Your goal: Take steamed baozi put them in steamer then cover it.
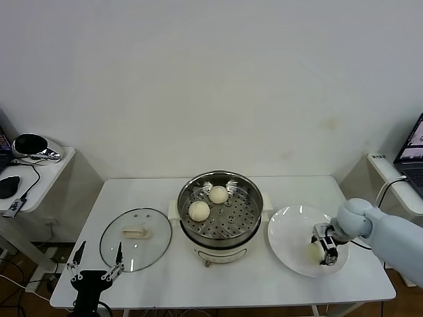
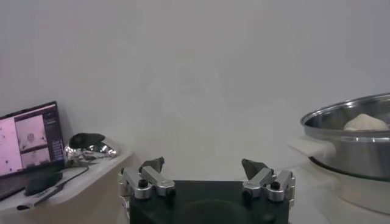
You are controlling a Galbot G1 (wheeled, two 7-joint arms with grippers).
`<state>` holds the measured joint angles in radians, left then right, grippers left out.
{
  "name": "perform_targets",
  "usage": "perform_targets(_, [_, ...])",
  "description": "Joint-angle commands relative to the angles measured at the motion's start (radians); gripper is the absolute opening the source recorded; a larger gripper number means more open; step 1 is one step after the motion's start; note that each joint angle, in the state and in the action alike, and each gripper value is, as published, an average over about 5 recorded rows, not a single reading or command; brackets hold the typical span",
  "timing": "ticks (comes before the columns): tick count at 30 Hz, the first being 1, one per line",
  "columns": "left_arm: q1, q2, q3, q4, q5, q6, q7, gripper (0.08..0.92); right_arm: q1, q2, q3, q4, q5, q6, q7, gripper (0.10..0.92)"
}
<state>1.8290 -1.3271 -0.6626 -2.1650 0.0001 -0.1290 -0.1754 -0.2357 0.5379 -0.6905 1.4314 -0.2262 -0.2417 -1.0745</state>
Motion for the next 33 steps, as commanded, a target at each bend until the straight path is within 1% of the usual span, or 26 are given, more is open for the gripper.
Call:
perform_targets(1, [0.0,-0.002,0.0,-0.001,0.0,-0.001,0.0,0.823,-0.009,0.012,0.006,-0.012,-0.003,-0.002,0.004,0.642])
perform_targets(5, [0.002,-0.005,0.004,-0.003,0.002,-0.002,0.0,0.823,0.004,0.007,0.007,-0.004,0.005,-0.002,0.0,0.583])
perform_targets(9, [0.001,-0.004,0.004,-0.005,0.002,-0.001,0.0,0.823,0.064,-0.013,-0.002,0.018,0.03,-0.003,-0.022,0.546])
perform_targets(15, [-0.004,-0.002,0.005,-0.002,0.001,-0.001,0.001,0.823,0.274,-0.055,-0.074,0.036,0.092,0.005,-0.094,0.539])
perform_targets(19, [-0.01,0.0,0.01,0.002,0.001,-0.001,0.001,0.823,0.415,-0.054,-0.082,0.033,0.154,0.005,-0.121,0.543])
perform_targets(25, [-0.013,0.006,0.011,-0.001,-0.001,-0.001,0.001,0.823,0.645,0.012,-0.16,0.015,0.266,0.002,-0.101,0.543])
perform_targets(33, [-0.015,0.009,0.008,-0.002,-0.004,-0.001,0.001,0.823,0.832,0.195,-0.295,0.025,0.408,0.012,-0.014,0.551])
